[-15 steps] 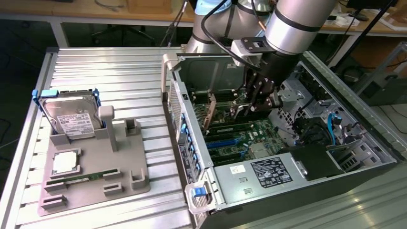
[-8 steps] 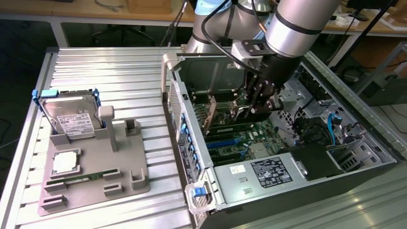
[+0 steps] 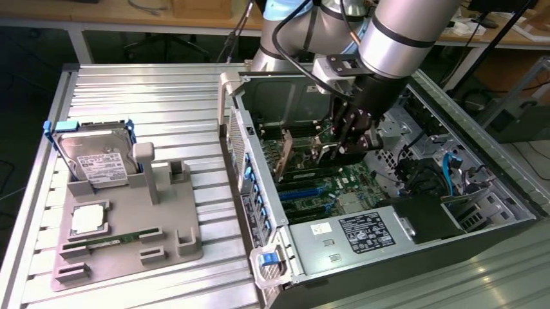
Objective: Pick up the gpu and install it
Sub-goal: 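Insert the gpu into the slot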
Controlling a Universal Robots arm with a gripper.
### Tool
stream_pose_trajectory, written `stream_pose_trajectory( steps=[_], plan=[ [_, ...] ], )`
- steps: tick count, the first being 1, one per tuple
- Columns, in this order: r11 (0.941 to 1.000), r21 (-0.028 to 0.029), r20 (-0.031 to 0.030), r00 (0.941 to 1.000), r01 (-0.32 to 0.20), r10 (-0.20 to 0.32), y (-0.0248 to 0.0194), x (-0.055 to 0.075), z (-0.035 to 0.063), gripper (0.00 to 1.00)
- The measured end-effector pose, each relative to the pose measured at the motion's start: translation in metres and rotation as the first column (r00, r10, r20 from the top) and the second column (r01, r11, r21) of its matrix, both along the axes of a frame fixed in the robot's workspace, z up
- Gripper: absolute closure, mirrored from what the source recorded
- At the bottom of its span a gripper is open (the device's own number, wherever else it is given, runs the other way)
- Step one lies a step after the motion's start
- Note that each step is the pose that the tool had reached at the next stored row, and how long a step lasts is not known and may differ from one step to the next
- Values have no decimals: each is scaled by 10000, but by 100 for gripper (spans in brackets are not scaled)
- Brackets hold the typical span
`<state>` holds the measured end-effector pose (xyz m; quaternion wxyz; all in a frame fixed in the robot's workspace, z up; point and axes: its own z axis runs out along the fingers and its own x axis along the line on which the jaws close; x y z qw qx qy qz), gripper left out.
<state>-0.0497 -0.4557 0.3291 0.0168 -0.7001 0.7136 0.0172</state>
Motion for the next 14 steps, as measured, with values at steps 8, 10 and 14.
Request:
stream_pose_trajectory(
  steps=[8,10,14],
  plan=[
    [10000,-1,8,10000,1,-1,-26,-19,-73,73],
    [10000,-2,12,10000,0,0,-30,-28,-90,73],
    [10000,-1,15,10000,-1,1,-38,-45,-125,73]
  ],
)
